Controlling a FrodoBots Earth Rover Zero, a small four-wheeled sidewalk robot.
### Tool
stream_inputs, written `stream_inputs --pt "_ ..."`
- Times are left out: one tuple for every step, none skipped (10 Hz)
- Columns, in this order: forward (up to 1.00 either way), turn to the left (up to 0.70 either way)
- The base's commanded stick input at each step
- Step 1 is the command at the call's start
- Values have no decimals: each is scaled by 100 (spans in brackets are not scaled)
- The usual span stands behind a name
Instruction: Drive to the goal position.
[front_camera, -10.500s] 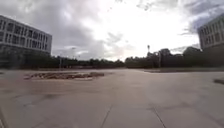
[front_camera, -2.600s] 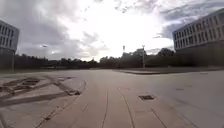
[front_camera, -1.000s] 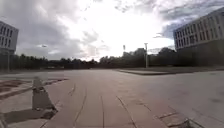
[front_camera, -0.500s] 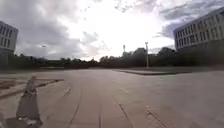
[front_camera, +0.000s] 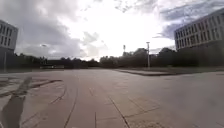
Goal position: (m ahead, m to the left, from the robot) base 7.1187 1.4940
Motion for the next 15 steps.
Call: stream_inputs --pt "70 35" --pt "70 35" --pt "70 35" --pt "70 35" --pt "70 12" --pt "70 0" --pt "70 0" --pt "70 0" --pt "70 0" --pt "70 0" --pt "70 0" --pt "70 0" --pt "70 -2" --pt "70 -31" --pt "70 -35"
